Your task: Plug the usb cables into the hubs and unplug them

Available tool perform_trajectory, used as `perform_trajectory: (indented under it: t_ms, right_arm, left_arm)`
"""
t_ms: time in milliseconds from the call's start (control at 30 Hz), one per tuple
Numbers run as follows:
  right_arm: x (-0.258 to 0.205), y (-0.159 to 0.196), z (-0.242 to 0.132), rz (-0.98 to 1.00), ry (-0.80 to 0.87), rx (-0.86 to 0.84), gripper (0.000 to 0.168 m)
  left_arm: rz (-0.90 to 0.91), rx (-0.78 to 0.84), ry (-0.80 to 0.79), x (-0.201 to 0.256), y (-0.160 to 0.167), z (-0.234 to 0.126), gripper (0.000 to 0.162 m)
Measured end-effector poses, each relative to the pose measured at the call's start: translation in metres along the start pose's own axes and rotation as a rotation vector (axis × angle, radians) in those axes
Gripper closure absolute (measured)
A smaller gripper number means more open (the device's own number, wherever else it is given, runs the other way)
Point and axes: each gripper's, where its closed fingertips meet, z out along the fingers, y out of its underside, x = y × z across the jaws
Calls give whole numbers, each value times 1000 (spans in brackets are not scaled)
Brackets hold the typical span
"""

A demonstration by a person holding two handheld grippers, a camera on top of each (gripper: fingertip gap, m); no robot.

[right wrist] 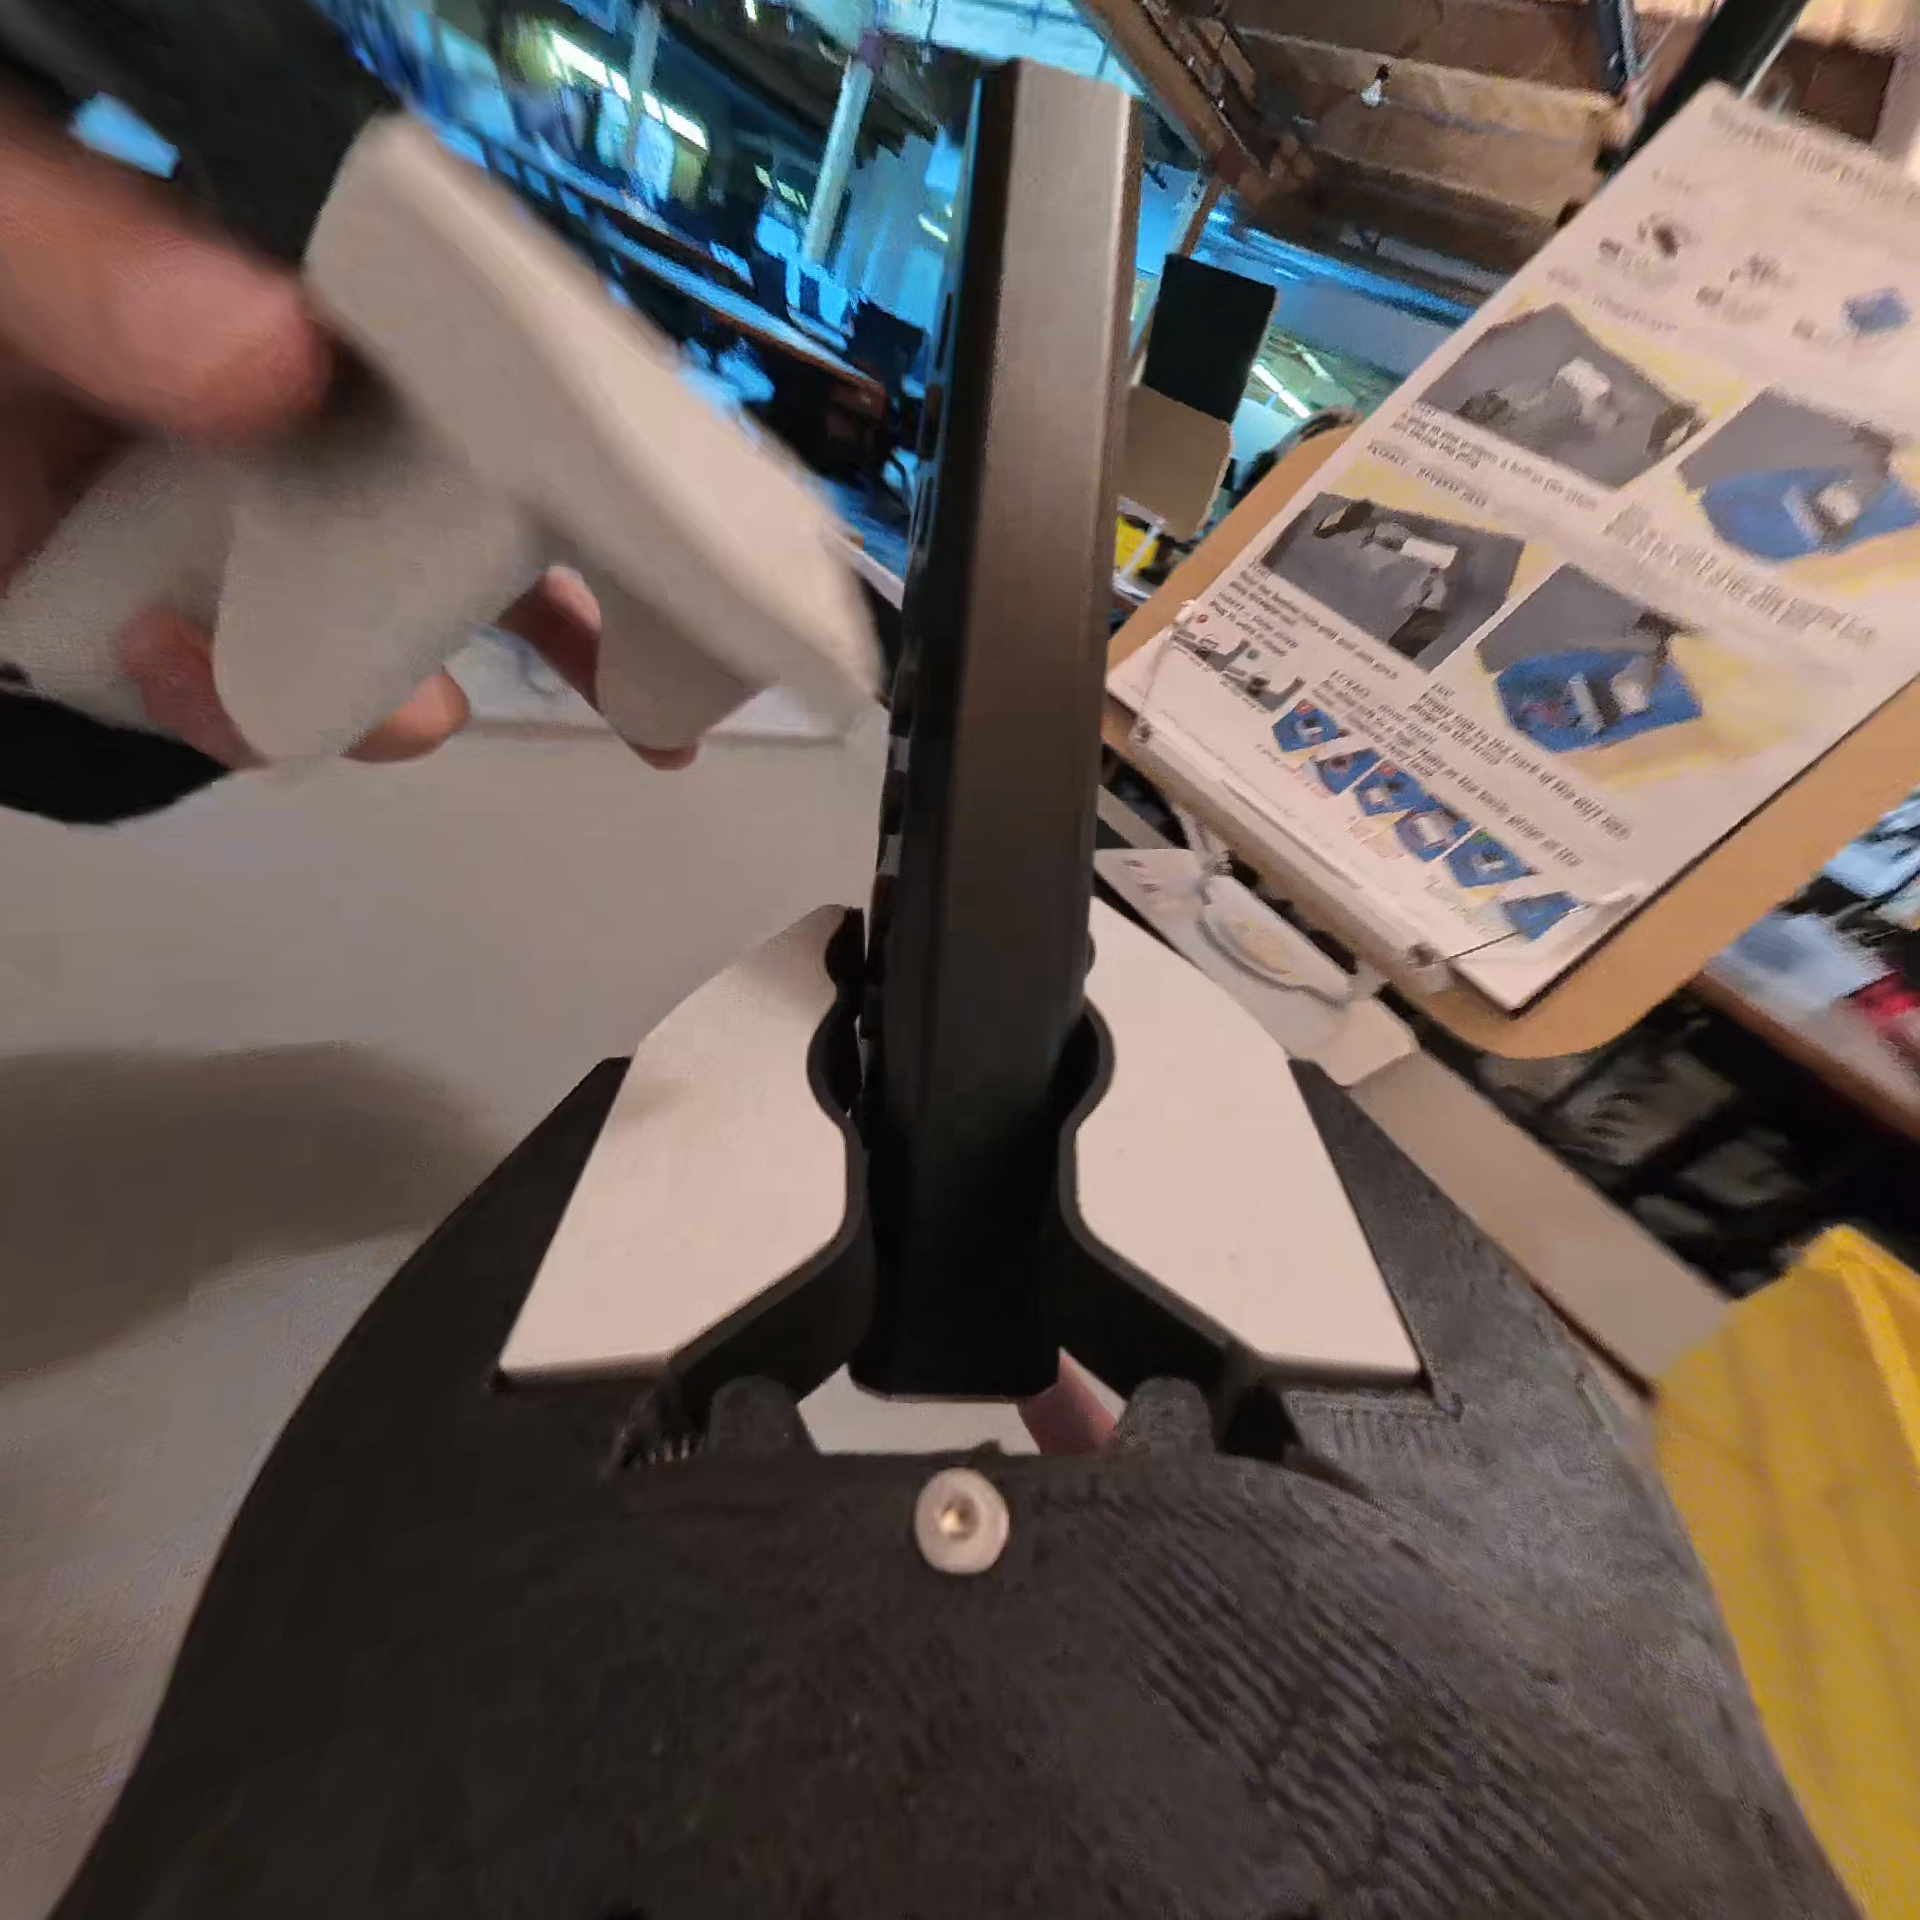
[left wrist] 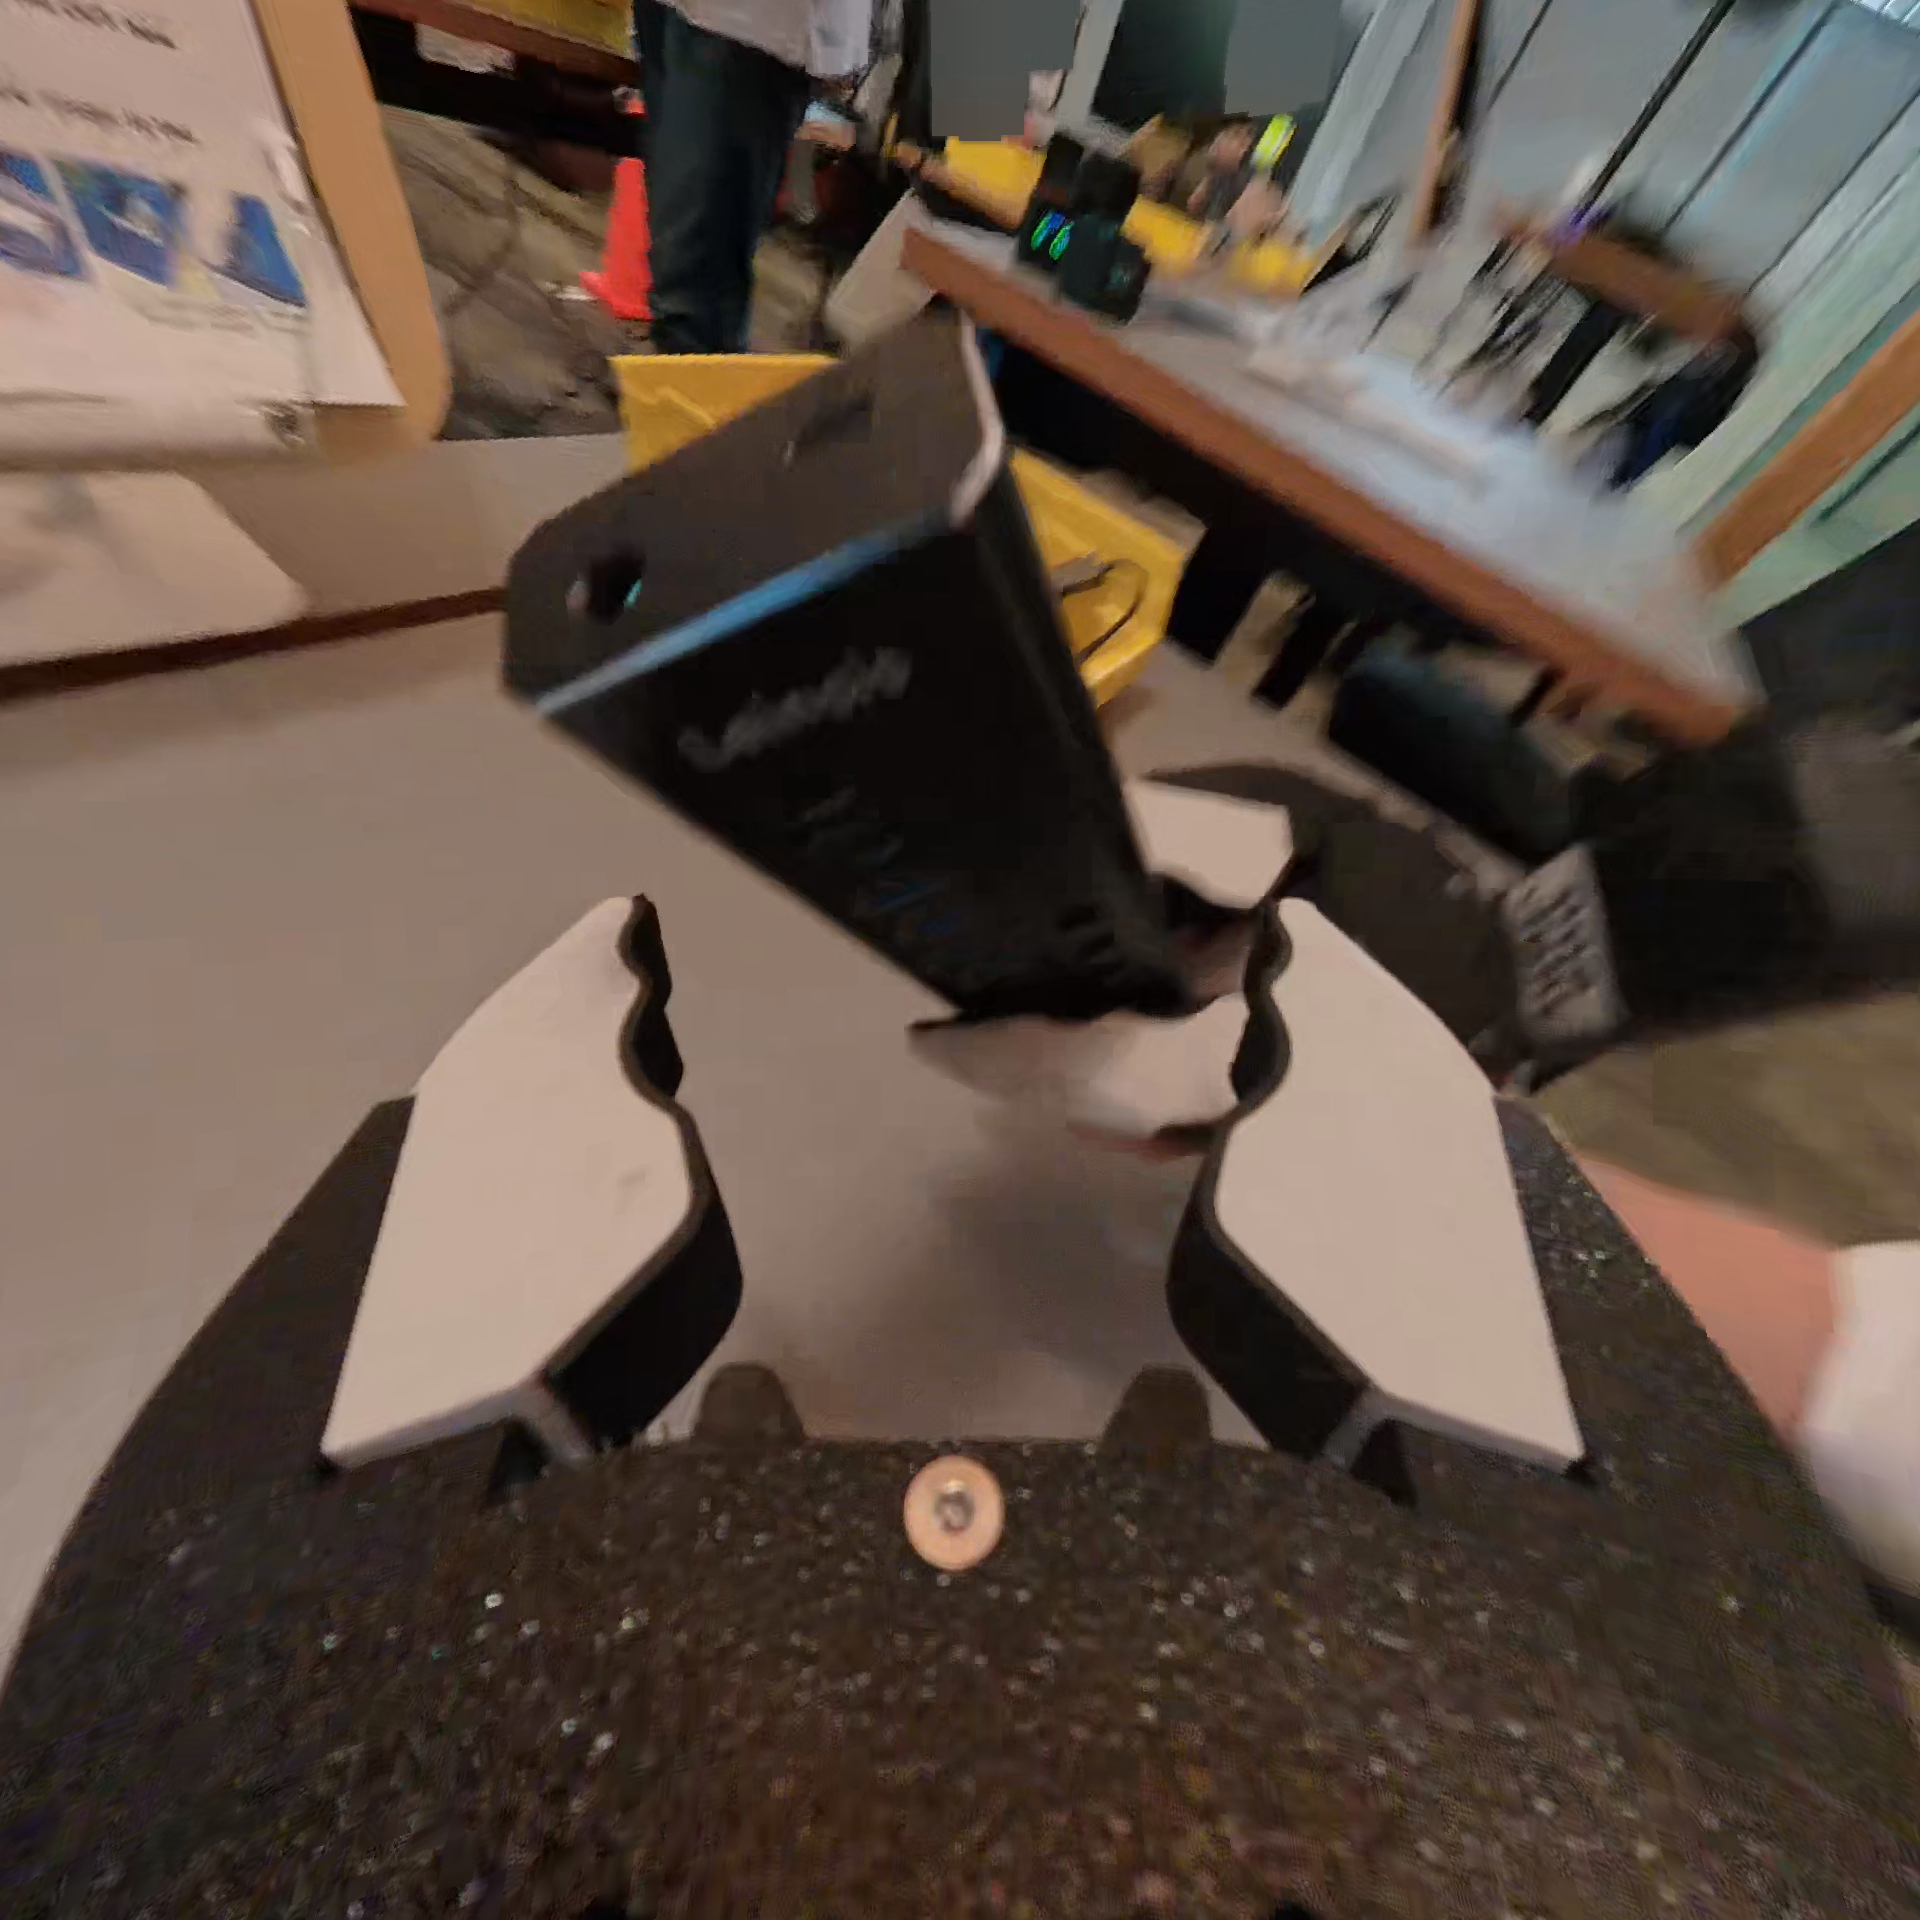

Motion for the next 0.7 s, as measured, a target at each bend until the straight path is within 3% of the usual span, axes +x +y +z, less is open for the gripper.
perform_trajectory:
  t_ms: [67, 100, 133, 333, 367, 500, 600, 700]
  right_arm:
    - [-6, 6, 3, -129, 22, -48, 133]
    - [-6, 8, 4, -170, 51, -61, 133]
    - [-5, 9, 4, -196, 69, -64, 133]
    - [-13, 6, 5, -79, -15, -26, 132]
    - [-18, 6, 4, -38, -74, -17, 128]
    - [-20, 3, -1, 215, -230, -6, 83]
    - [-25, -5, -8, 496, -401, 44, 72]
    - [-39, -9, -13, 572, -521, 64, 71]
  left_arm:
    - [-146, 70, 72, 7, -6, 4, 61]
    - [-189, 84, 49, 3, -6, 6, 68]
    - [-196, 93, 5, -6, -5, 7, 85]
    - [-215, 193, 60, -10, -12, 8, 98]
    - [-185, 188, 73, -9, -13, 8, 98]
    - [-33, 168, 145, -1, -21, 2, 100]
    - [116, 121, 248, 12, -24, -5, 100]
    - [277, 78, 360, 32, -25, -9, 100]
